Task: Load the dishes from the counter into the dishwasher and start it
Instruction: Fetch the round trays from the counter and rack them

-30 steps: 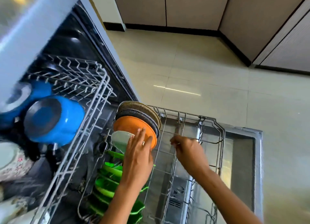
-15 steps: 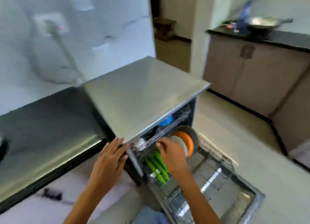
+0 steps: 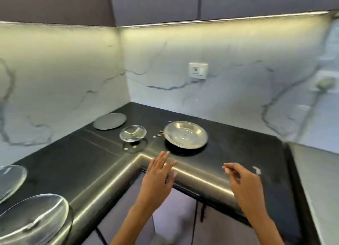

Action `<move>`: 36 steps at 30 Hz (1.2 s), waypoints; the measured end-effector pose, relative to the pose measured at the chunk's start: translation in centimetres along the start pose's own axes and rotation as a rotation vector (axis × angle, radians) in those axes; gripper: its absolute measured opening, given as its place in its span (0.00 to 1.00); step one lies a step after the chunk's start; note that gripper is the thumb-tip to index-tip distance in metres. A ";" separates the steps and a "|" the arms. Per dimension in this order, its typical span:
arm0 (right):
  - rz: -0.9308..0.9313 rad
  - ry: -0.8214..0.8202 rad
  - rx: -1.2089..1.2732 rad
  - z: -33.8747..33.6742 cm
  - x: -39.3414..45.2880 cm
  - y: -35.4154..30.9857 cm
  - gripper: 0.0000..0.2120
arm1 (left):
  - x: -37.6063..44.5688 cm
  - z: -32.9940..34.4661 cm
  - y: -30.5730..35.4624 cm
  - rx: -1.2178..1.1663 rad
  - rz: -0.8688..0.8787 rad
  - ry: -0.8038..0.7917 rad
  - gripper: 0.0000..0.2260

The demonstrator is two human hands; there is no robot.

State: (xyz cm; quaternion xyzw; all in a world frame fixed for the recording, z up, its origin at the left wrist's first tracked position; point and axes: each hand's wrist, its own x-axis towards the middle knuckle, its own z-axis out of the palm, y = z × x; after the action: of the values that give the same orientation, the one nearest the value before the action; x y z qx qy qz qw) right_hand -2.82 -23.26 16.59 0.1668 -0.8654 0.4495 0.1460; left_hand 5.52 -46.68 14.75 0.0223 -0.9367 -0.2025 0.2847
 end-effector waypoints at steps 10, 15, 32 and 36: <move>-0.188 -0.220 0.114 27.1 19.0 -8.3 0.07 | 11.9 -2.4 -25.0 0.282 -0.316 -0.017 0.18; -0.218 -0.325 0.126 37.6 24.7 -10.8 0.07 | 16.6 -2.8 -36.0 0.320 -0.422 -0.040 0.17; -0.083 -0.467 0.132 46.4 29.3 -9.7 0.13 | 25.9 3.0 -54.7 0.416 -0.419 -0.400 0.09; -0.055 -0.483 0.156 45.9 29.0 -9.2 0.14 | 25.1 3.1 -54.4 0.557 -0.165 -0.450 0.16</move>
State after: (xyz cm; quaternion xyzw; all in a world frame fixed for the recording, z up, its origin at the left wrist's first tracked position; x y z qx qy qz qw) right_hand -29.84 -70.71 9.59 0.3034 -0.8331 0.4577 -0.0662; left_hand -21.19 -99.36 4.27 0.1294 -0.9902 0.0383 0.0371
